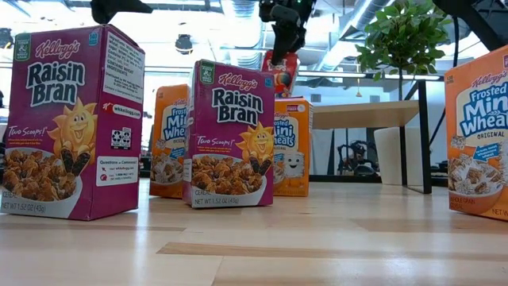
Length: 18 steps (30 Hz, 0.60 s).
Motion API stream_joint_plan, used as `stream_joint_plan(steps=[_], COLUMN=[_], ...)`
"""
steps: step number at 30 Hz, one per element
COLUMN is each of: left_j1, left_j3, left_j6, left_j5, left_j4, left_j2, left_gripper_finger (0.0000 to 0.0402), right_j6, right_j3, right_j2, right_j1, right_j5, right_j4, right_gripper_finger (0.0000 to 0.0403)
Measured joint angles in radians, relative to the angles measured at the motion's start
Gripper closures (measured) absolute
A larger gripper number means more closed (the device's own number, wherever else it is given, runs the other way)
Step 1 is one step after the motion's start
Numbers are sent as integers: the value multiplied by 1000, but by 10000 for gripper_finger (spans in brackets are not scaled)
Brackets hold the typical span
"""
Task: Stack cereal on shelf
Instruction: Put the right red cereal box on the shelf aligned with the other red cereal box
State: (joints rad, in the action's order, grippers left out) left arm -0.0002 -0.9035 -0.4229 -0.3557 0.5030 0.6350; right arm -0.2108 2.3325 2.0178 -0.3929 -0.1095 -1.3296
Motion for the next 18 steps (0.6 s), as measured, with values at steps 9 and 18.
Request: stream_joint_plan(steps=[9,18], left_j1=[0,0], left_j3=[0,0], left_j6=[0,0], left_j5=[-6,-23], left_j4=[0,0], left_j2=[0,0], left_gripper_finger=[158,158], right_j6=[2,2], right_j3=[0,1], right_j2=[0,0], right_j1=[-2,-2], right_j5=[-1,-15], right_j4=[24,77], right_gripper_finger=[182,182])
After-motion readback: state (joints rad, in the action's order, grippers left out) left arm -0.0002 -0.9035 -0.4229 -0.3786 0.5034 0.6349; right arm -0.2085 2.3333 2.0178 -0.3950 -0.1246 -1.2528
